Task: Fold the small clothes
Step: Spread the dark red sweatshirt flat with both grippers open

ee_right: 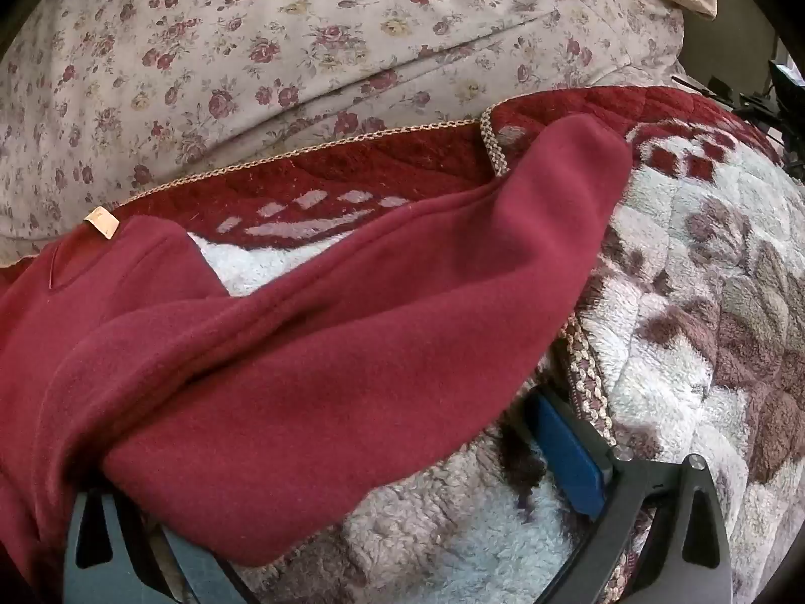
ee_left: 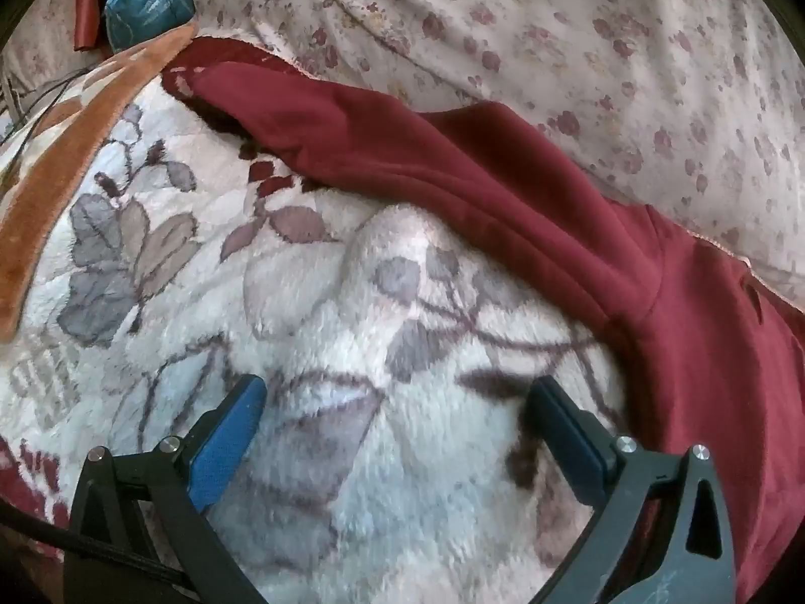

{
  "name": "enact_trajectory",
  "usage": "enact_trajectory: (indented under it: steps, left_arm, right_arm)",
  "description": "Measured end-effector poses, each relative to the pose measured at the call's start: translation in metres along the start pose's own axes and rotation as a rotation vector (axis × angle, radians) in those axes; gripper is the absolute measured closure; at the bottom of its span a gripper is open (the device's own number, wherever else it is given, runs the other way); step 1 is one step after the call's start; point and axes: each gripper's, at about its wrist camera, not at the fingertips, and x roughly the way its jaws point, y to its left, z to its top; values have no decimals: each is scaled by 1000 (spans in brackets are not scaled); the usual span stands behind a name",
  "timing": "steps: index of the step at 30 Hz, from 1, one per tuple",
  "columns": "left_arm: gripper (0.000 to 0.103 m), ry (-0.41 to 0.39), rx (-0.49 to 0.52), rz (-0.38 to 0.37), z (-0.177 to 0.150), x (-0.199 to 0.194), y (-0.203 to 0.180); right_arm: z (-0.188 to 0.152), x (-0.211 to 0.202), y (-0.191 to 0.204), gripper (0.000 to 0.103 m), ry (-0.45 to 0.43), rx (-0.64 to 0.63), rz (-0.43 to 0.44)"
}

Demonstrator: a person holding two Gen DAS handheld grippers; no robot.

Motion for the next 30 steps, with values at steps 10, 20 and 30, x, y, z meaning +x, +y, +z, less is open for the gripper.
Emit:
enact_trajectory:
  steps: [10,20,30]
  left_arm:
    - [0,-113,47,-33,-9,-50,-26]
    - [0,-155,92,-80,-21,-74,-43]
    - [0,-169,124,-97,-29,-82,-48]
  right_arm:
    - [-1,-3,0,0,11,2,-1]
    - [-49,-87,11,0,50,14,119]
    - [-63,-180,73,0,-53,-112,255]
